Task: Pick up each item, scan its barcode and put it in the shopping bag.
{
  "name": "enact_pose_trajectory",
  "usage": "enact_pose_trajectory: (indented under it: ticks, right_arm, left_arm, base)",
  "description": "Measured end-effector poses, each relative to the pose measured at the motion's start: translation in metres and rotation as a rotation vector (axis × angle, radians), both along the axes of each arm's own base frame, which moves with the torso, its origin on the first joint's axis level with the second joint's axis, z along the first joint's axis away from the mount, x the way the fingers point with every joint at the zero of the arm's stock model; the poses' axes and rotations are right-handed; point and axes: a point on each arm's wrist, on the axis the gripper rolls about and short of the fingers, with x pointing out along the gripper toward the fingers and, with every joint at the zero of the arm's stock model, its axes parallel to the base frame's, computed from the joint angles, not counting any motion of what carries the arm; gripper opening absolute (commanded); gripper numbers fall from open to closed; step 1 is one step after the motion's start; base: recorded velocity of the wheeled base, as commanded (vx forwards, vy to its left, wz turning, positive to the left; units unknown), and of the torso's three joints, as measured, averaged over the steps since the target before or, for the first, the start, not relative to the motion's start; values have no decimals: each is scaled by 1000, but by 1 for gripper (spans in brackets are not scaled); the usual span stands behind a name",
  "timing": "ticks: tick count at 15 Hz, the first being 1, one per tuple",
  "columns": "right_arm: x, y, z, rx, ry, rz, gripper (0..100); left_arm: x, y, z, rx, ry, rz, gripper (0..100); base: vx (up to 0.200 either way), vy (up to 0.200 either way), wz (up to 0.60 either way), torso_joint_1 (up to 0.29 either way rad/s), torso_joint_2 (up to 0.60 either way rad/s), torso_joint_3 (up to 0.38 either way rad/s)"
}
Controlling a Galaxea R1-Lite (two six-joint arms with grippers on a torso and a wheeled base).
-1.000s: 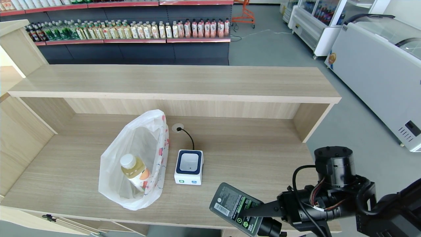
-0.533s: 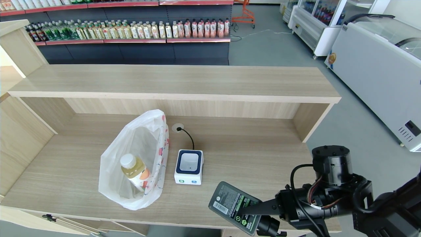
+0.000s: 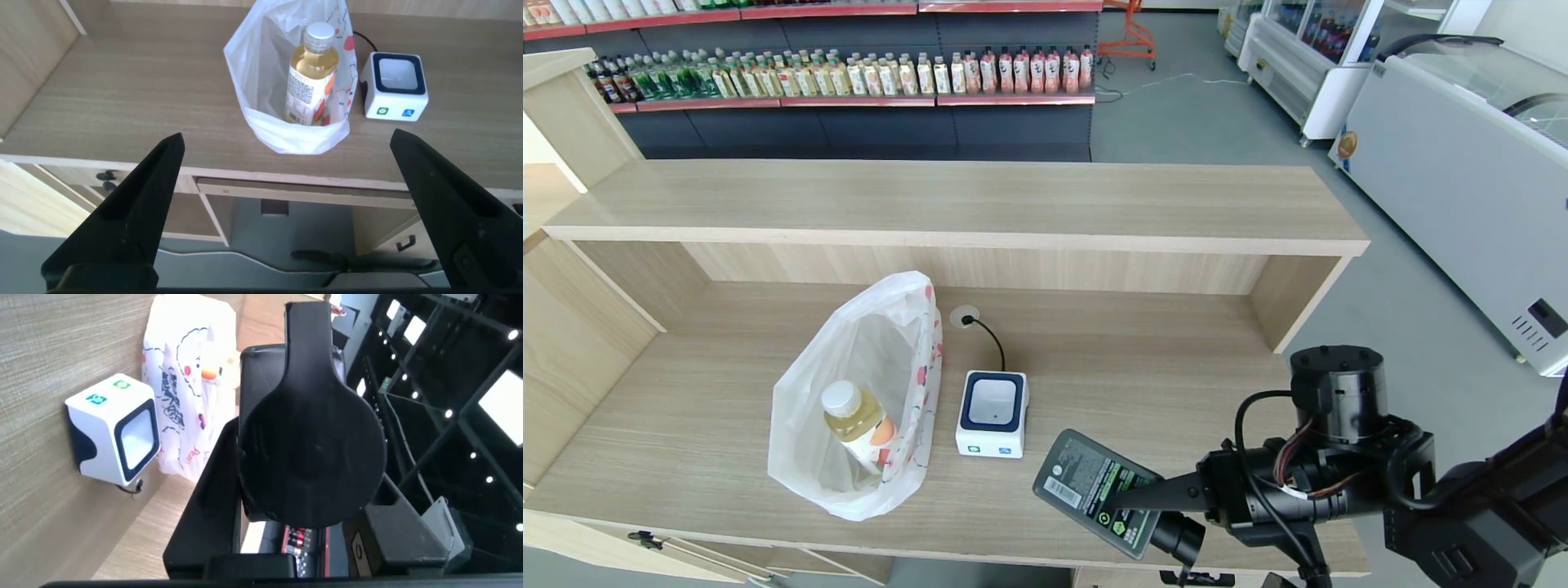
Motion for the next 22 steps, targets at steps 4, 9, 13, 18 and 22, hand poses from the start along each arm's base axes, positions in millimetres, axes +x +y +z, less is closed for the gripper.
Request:
enact_pose_trajectory:
  ticks: [4,9,13,18,22]
  right_arm:
    - [0,0,1,4,-1,8,0]
    - [-2,2,1,6,0,21,0]
    - [-5,-2,9,17,135,-37,0]
    - [-17,-23,28,103,600,-399,0]
    - [-23,-72,49,340,1028,-684,0]
  left_arm:
    - [0,0,0,0,0,0,100]
    - [0,0,0,0,0,0,100]
    - [0,0,0,0,0,0,100]
    - [0,0,0,0,0,0,100]
    - [0,0,0,0,0,0,100]
  base:
    - [0,0,0,0,0,0]
    - [0,0,0,0,0,0]
    - [0,0,0,0,0,0]
    - [0,0,0,0,0,0]
    - [0,0,0,0,0,0]
